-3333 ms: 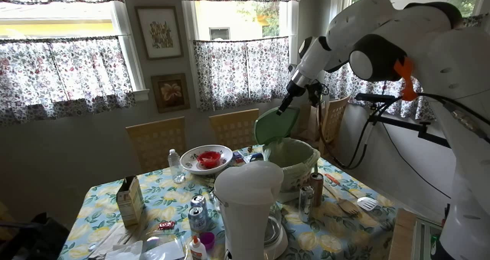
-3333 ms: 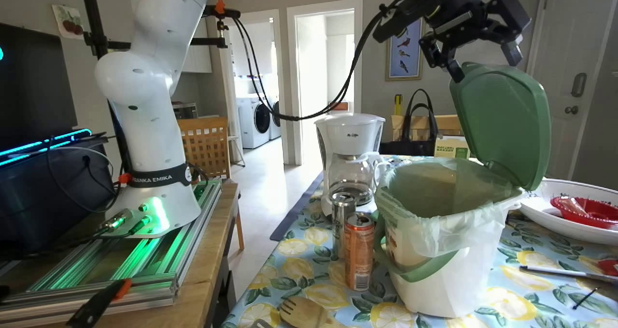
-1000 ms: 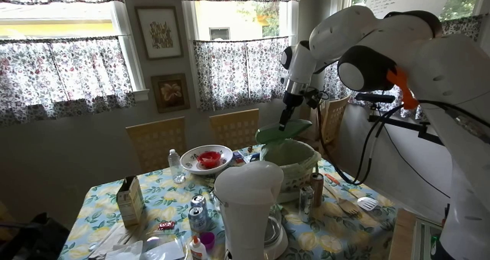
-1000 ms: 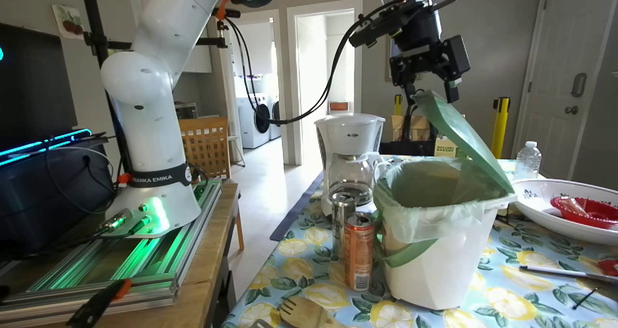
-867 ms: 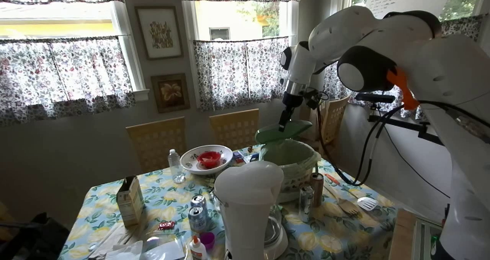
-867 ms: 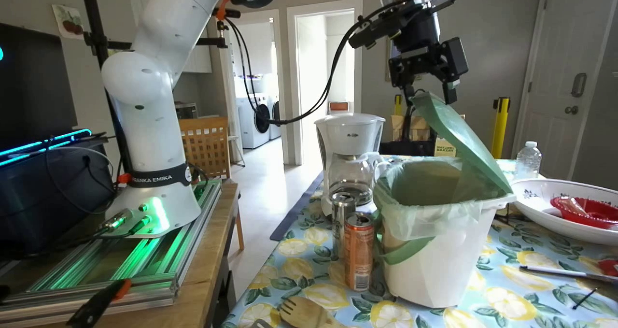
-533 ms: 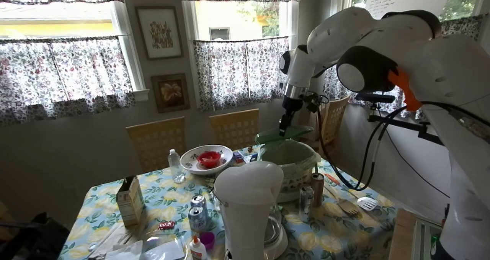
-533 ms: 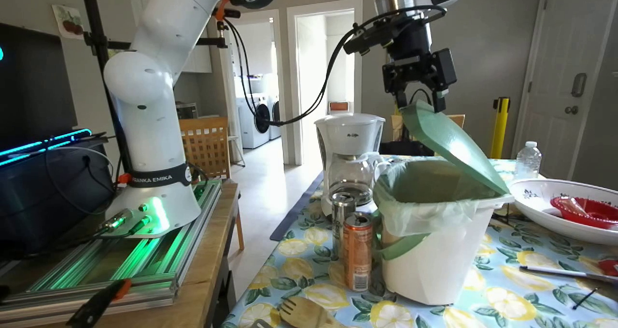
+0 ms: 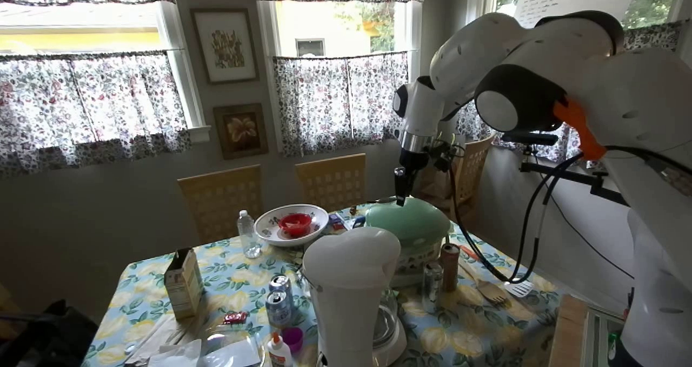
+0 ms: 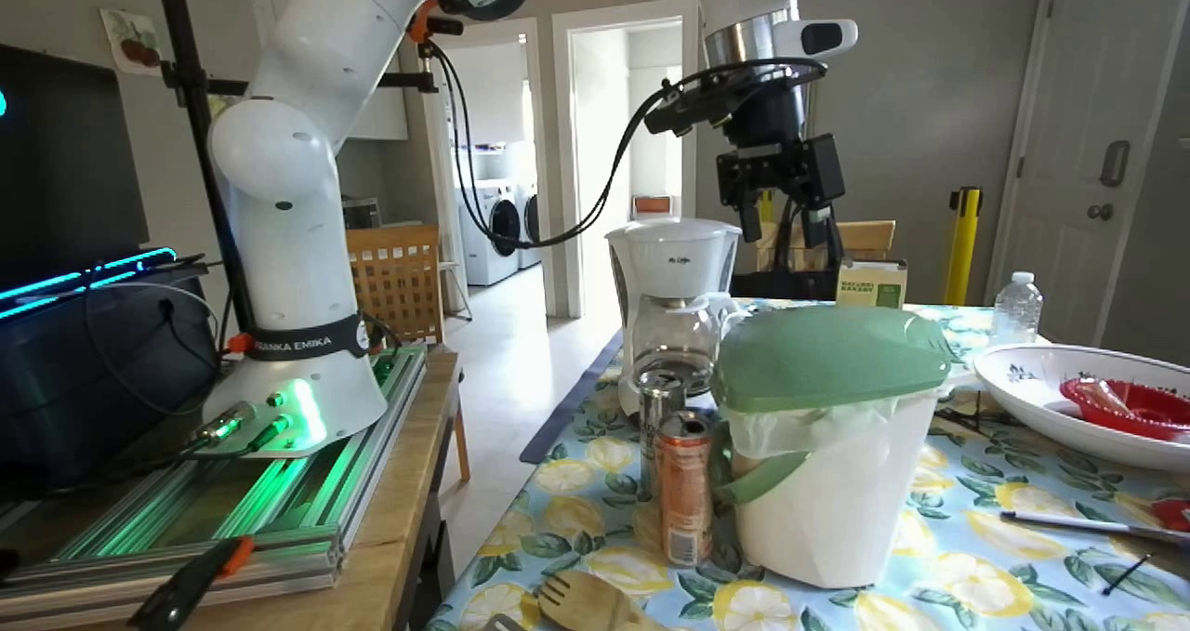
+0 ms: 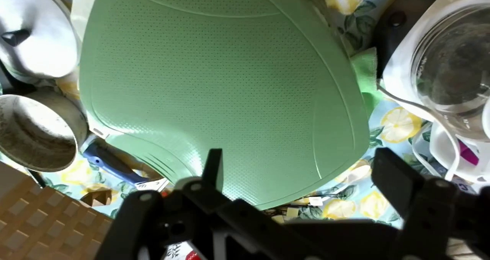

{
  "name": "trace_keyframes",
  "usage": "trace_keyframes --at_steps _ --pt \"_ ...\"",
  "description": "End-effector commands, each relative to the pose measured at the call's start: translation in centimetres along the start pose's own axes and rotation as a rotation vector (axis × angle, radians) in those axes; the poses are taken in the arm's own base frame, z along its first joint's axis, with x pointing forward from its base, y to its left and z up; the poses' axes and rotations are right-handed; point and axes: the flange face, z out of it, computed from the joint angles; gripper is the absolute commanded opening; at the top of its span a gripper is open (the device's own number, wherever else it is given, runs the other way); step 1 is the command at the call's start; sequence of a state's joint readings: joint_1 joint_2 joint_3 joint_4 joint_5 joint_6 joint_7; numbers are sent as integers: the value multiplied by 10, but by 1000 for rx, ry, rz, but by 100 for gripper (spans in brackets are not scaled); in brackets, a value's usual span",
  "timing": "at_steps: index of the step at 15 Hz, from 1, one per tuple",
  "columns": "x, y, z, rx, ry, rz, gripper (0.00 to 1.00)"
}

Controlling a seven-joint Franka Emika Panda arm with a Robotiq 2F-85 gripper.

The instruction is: Pick the can out of the trash can, place it in front of the trash can and close the trash can

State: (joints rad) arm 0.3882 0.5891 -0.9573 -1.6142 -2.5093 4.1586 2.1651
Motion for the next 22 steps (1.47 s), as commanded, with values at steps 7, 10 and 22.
trace_keyframes --at_steps 7,10,22 --pt "-16 -15 -5 -83 40 147 100" --pt "-21 -18 -10 -125 108 256 100" --pt "-27 -25 -41 -223 330 532 100"
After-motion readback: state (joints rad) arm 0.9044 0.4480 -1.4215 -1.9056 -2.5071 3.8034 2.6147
